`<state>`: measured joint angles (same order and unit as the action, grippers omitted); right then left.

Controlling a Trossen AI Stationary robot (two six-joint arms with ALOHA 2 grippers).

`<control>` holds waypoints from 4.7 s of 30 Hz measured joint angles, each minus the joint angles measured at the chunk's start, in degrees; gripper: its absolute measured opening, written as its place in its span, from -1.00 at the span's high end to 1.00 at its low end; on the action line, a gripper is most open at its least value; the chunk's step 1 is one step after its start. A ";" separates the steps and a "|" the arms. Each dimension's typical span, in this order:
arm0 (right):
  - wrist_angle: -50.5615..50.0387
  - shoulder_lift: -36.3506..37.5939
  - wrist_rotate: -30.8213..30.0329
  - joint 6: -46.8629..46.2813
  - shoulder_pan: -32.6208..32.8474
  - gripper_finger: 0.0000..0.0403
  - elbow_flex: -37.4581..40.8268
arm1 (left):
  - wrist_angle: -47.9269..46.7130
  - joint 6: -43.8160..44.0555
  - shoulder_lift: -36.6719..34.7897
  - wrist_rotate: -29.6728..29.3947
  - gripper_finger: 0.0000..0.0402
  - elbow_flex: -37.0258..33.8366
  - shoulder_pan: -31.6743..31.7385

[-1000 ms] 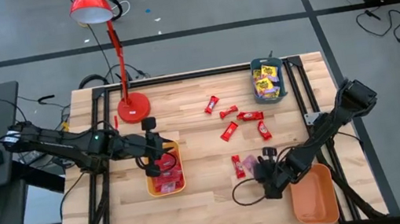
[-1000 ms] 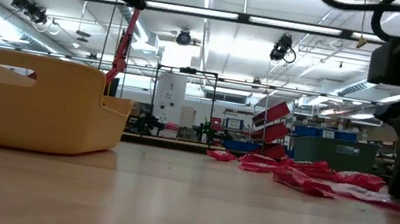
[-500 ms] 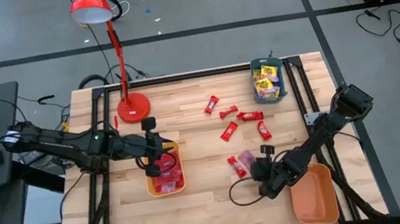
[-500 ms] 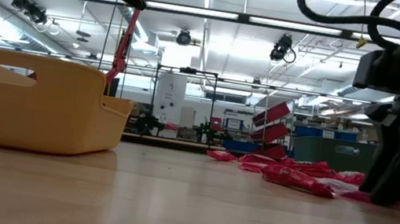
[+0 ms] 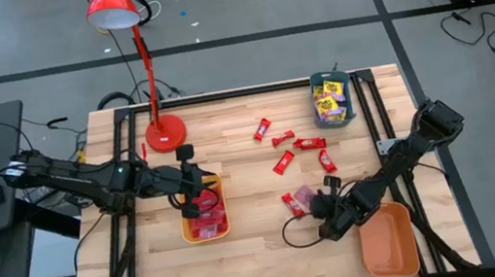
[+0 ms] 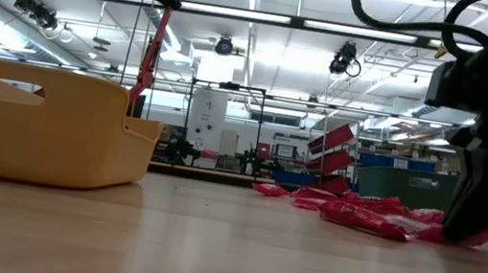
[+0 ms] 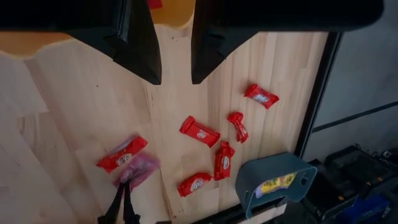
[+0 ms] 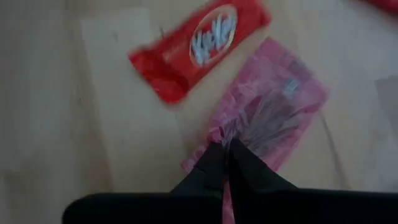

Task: Sort candy
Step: Put the red candy pack into the yellow bin

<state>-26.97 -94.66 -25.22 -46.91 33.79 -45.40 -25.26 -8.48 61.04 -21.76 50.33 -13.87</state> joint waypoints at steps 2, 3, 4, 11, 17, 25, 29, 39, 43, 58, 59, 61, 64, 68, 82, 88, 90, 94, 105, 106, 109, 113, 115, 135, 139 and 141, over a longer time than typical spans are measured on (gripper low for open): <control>0.90 2.53 -0.89 -0.10 -0.58 0.99 0.01 | 1.31 -0.73 0.63 0.07 0.55 0.00 0.00; 1.62 3.93 -1.41 -0.13 -1.03 0.99 -0.07 | 1.64 -1.52 0.98 0.57 0.55 0.00 0.00; 2.35 5.11 -2.19 -0.13 -1.48 0.99 -0.10 | 2.48 -2.17 1.54 1.73 0.55 0.00 0.01; 12.27 12.69 -1.73 3.55 -5.40 1.00 -0.14 | 9.24 -9.33 6.37 7.29 0.55 0.00 0.00; 29.55 17.16 13.05 16.51 -10.48 1.00 -0.23 | 18.13 -16.25 11.51 11.39 0.55 0.00 0.00; 46.02 14.84 31.82 26.40 -17.57 1.00 -0.31 | 23.36 -16.54 13.68 13.11 0.55 0.00 0.00; 46.70 12.54 34.32 29.81 -20.14 1.00 -0.29 | 23.11 -16.17 13.77 14.07 0.55 0.00 -0.02; 48.33 10.43 36.93 35.65 -23.50 1.00 -0.29 | 19.76 -12.01 13.77 20.26 0.55 0.00 -0.02; 50.52 10.43 37.10 37.59 -23.87 1.00 -0.29 | 19.67 -9.67 13.77 20.44 0.55 0.00 -0.02; 51.30 10.41 38.86 37.59 -24.27 1.00 -0.29 | 21.97 -9.25 13.77 14.15 0.55 0.00 0.00; 51.33 10.39 38.85 37.57 -24.27 1.00 -0.29 | 21.70 -9.24 13.77 13.88 0.55 0.00 0.00; 51.39 10.39 38.85 37.22 -24.27 1.00 -0.29 | 21.95 -9.25 13.77 13.69 0.55 0.00 0.03; 51.30 10.39 38.86 36.63 -24.26 1.00 -0.30 | 21.97 -9.27 13.77 12.73 0.55 0.00 -0.02; 51.28 10.39 38.78 36.61 -24.30 1.00 -0.29 | 22.16 -9.54 13.77 12.46 0.55 0.00 0.00; 49.82 10.39 37.84 38.60 -26.08 0.99 -0.31 | 21.87 -10.86 13.77 13.36 0.96 0.00 0.00; 49.42 10.39 38.28 39.60 -26.10 0.86 -0.31 | 20.35 -10.50 13.77 12.15 0.99 0.00 -0.02; 49.37 10.39 38.39 39.60 -26.08 0.77 -0.31 | 20.13 -10.48 13.56 11.97 0.99 0.00 -0.02; 47.12 10.39 37.99 39.31 -26.42 0.60 -0.34 | 17.59 -9.56 11.24 11.94 0.99 0.00 -0.01; 41.88 10.39 35.16 39.80 -29.28 0.48 -0.34 | -14.45 7.69 5.42 14.50 1.00 7.66 -0.50; 41.91 10.39 35.16 40.31 -29.50 0.48 -0.34 | -17.13 9.31 5.42 15.83 1.00 9.37 -0.50; 42.21 10.39 35.13 41.04 -30.05 0.49 -0.34 | -25.98 13.25 5.32 19.95 1.00 12.42 -0.50; 41.87 10.39 35.13 41.46 -30.24 0.49 -0.34 | -33.53 14.29 5.42 21.79 1.00 13.18 -0.50; 41.82 10.39 35.13 41.86 -30.24 0.49 -0.34 | -35.13 16.24 5.55 22.27 1.00 13.18 -0.50; 41.51 10.39 35.13 42.18 -30.13 0.49 -0.34 | -28.25 24.29 6.90 25.00 1.00 3.84 3.36; 41.51 10.39 35.11 42.18 -30.13 0.49 -0.34 | -28.25 26.90 6.90 25.47 1.00 2.00 4.59; 41.53 10.39 35.11 42.18 -30.13 0.49 -0.34 | -27.79 28.27 6.88 25.45 1.00 1.58 5.11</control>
<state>14.56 -84.27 9.89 -4.73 3.66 -45.74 -53.05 19.79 67.92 3.68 51.90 -8.76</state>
